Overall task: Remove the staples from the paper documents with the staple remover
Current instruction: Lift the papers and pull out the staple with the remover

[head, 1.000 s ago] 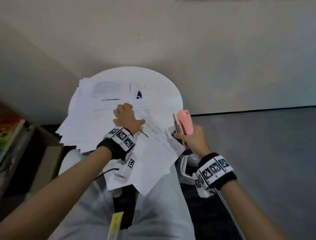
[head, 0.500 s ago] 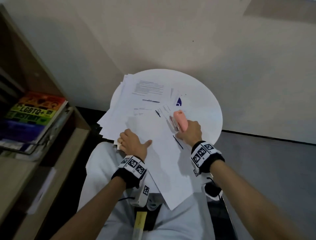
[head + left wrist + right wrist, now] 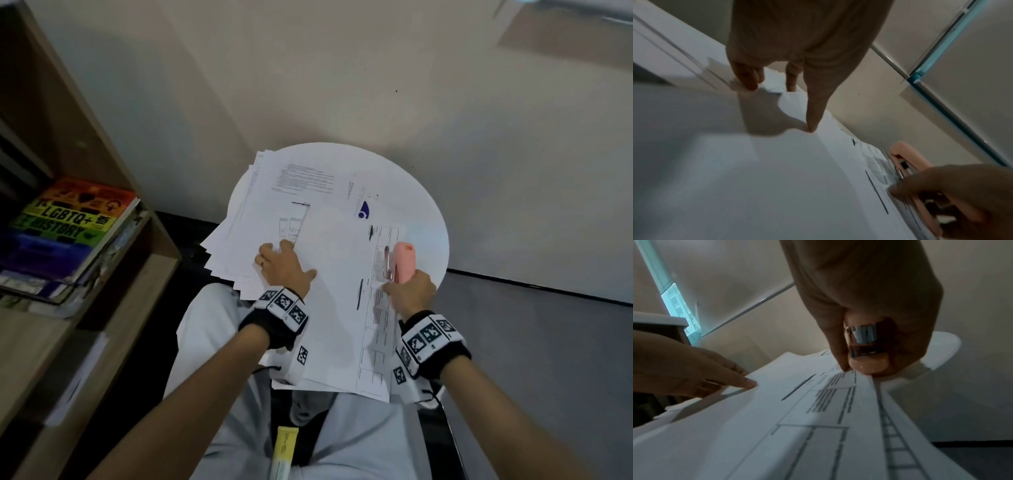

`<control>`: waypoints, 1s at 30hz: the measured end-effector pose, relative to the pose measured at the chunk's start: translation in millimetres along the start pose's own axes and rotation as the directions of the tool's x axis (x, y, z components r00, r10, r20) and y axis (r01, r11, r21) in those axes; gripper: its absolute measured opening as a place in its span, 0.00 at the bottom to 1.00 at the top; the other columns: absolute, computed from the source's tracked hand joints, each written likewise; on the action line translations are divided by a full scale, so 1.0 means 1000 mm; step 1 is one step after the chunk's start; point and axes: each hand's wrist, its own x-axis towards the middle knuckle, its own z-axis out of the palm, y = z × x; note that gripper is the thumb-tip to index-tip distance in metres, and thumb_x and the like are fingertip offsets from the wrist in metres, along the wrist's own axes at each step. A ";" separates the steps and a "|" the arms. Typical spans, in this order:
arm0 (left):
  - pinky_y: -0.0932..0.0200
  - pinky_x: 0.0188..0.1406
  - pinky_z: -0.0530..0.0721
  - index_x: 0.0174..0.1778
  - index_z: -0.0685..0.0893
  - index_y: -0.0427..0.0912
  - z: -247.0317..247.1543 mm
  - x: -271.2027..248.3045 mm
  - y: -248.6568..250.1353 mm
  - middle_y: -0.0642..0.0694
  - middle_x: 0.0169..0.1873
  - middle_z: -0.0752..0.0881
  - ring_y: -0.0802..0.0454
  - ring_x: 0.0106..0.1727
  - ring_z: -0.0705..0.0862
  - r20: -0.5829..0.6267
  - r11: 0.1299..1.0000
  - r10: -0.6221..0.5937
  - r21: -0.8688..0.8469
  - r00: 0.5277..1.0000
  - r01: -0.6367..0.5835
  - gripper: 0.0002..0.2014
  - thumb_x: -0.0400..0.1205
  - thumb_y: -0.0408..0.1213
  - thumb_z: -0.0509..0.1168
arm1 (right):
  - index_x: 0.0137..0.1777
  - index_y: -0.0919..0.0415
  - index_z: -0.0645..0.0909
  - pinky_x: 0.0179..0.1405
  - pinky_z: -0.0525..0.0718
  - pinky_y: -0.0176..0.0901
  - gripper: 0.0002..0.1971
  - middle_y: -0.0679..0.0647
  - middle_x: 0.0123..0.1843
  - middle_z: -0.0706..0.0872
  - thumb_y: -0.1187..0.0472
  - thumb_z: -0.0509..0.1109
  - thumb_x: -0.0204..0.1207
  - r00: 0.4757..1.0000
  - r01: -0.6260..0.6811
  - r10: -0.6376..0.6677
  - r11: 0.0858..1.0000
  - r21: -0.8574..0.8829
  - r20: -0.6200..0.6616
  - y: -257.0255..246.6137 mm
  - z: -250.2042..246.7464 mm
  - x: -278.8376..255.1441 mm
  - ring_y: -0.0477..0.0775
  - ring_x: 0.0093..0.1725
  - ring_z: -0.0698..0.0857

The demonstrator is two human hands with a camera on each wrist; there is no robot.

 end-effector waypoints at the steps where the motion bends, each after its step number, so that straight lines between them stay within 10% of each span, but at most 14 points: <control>1: 0.50 0.71 0.67 0.73 0.66 0.40 0.000 -0.002 0.003 0.35 0.73 0.62 0.36 0.73 0.64 -0.009 0.999 -0.038 -0.002 0.999 0.038 0.38 0.71 0.42 0.77 | 0.60 0.69 0.80 0.42 0.83 0.45 0.21 0.64 0.54 0.85 0.68 0.79 0.68 1.000 0.014 -0.014 1.000 -0.024 0.012 0.000 0.002 0.000 0.59 0.44 0.81; 6: 0.40 0.68 0.75 0.72 0.63 0.34 -0.004 0.013 0.002 0.34 0.68 0.72 0.35 0.69 0.73 0.060 0.968 -0.171 -0.173 0.983 0.179 0.41 0.69 0.39 0.79 | 0.61 0.68 0.79 0.47 0.85 0.49 0.21 0.64 0.56 0.84 0.68 0.78 0.69 0.995 0.086 -0.081 0.992 -0.095 0.058 -0.001 0.006 0.001 0.63 0.51 0.84; 11: 0.44 0.54 0.84 0.56 0.78 0.29 -0.001 0.012 -0.011 0.34 0.54 0.85 0.36 0.55 0.84 -0.023 0.886 0.054 -0.459 0.998 -0.059 0.17 0.79 0.38 0.70 | 0.58 0.66 0.80 0.49 0.88 0.55 0.21 0.59 0.49 0.84 0.67 0.80 0.66 0.975 0.153 -0.143 0.987 -0.051 0.170 0.001 0.000 0.009 0.62 0.48 0.84; 18: 0.49 0.61 0.84 0.62 0.70 0.41 -0.028 0.018 -0.015 0.40 0.60 0.85 0.44 0.59 0.86 0.085 0.566 0.232 -0.822 0.969 -0.063 0.26 0.72 0.29 0.76 | 0.53 0.68 0.80 0.30 0.85 0.43 0.13 0.62 0.42 0.85 0.69 0.78 0.70 0.916 0.026 -0.216 0.872 0.489 0.337 -0.011 -0.028 0.007 0.58 0.37 0.84; 24: 0.51 0.66 0.79 0.69 0.74 0.38 -0.035 0.014 -0.006 0.44 0.63 0.82 0.43 0.67 0.80 -0.058 0.668 0.224 -0.718 0.973 -0.196 0.22 0.80 0.34 0.69 | 0.46 0.62 0.79 0.28 0.85 0.39 0.11 0.55 0.37 0.83 0.72 0.77 0.70 0.901 0.205 -0.360 0.846 0.492 0.243 -0.044 -0.039 -0.009 0.55 0.36 0.83; 30: 0.71 0.58 0.79 0.63 0.70 0.51 -0.109 -0.005 0.059 0.63 0.55 0.80 0.71 0.56 0.81 -0.456 0.451 0.482 -0.603 0.748 -0.658 0.18 0.81 0.34 0.67 | 0.54 0.51 0.78 0.47 0.88 0.37 0.21 0.62 0.48 0.85 0.73 0.78 0.69 0.815 0.506 -0.573 0.624 0.595 -0.092 -0.084 -0.082 -0.038 0.48 0.45 0.87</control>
